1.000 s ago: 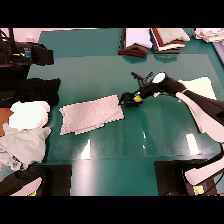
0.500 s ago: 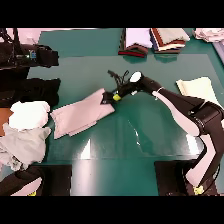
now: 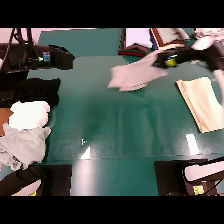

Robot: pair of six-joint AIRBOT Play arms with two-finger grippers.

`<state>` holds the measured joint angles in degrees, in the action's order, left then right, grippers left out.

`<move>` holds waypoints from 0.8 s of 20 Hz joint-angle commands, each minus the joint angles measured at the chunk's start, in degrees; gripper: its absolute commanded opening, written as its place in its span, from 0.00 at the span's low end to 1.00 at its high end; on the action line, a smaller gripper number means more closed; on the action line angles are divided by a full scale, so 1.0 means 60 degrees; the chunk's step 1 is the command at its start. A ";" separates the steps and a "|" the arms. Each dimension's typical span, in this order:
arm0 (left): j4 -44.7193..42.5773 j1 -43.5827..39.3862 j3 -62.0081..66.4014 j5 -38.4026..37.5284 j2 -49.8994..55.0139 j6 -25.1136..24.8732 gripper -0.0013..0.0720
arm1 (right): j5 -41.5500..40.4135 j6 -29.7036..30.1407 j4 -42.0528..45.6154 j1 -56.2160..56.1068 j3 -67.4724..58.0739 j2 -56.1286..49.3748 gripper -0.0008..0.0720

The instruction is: Fold the shirts.

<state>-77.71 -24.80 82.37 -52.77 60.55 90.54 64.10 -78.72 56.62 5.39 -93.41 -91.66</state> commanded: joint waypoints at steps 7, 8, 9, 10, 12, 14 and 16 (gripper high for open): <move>0.0106 -0.0594 0.0000 0.0466 0.0007 0.0047 0.05 | 0.0415 -0.0382 0.0743 0.4477 -0.0029 0.0758 0.03; 0.0106 -0.0594 0.0000 0.0463 0.0007 0.0131 0.05 | 0.0386 -0.0386 0.0725 0.4572 -0.0033 0.0780 0.03; 0.0102 -0.0594 0.0000 0.0444 0.0007 0.0131 0.05 | 0.0339 -0.0386 0.0729 0.4590 -0.0033 0.0841 0.03; 0.0106 -0.0594 0.0000 0.0441 0.0007 0.0131 0.05 | 0.0255 -0.0386 0.0729 0.4590 -0.0033 0.0940 0.03; 0.0102 -0.0594 0.0000 0.0444 0.0007 0.0142 0.05 | -0.0007 -0.0390 0.0729 0.4586 -0.0033 0.1271 0.03; 0.0106 -0.0594 0.0000 0.0444 0.0007 0.0160 0.05 | -0.0182 -0.0386 0.0732 0.4583 -0.0033 0.1694 0.03; 0.0106 -0.0594 0.0000 0.0437 0.0007 0.0160 0.05 | -0.0106 -0.0382 0.0809 0.4594 -0.0033 0.2022 0.03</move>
<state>-77.08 -28.32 82.37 -50.15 60.55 91.31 64.14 -80.97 60.99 32.58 -93.56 -82.11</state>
